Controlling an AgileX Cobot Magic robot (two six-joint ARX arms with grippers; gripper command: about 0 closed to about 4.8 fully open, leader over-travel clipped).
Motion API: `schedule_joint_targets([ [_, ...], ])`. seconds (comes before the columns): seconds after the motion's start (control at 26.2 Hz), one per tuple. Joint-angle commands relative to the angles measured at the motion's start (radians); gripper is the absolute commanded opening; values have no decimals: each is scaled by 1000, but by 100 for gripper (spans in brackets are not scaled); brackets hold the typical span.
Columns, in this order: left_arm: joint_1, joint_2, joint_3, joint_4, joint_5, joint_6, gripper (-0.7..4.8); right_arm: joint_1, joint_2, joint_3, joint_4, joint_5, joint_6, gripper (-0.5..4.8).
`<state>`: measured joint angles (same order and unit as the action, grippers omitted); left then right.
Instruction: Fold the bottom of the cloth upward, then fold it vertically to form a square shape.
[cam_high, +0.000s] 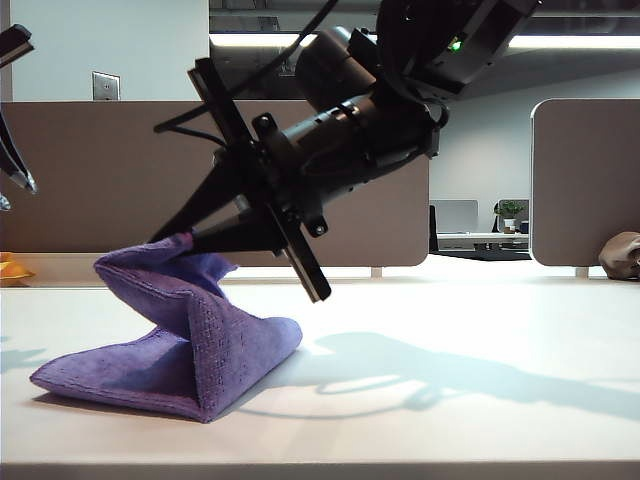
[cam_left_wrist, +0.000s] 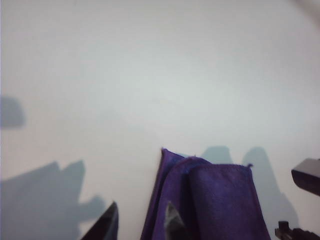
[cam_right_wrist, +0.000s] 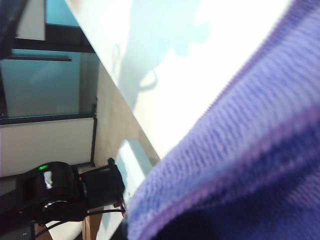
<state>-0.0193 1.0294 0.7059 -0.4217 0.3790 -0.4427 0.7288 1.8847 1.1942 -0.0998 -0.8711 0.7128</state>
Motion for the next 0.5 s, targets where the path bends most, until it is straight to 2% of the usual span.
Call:
schedule_joint_targets([
  [0.04, 2, -3, 3, 0, 7, 27, 121, 1, -2, 6, -1, 9, -18, -1],
  [0.5, 5, -3, 3, -15, 29, 24, 121, -3, 3, 6, -34, 86, -30, -1],
])
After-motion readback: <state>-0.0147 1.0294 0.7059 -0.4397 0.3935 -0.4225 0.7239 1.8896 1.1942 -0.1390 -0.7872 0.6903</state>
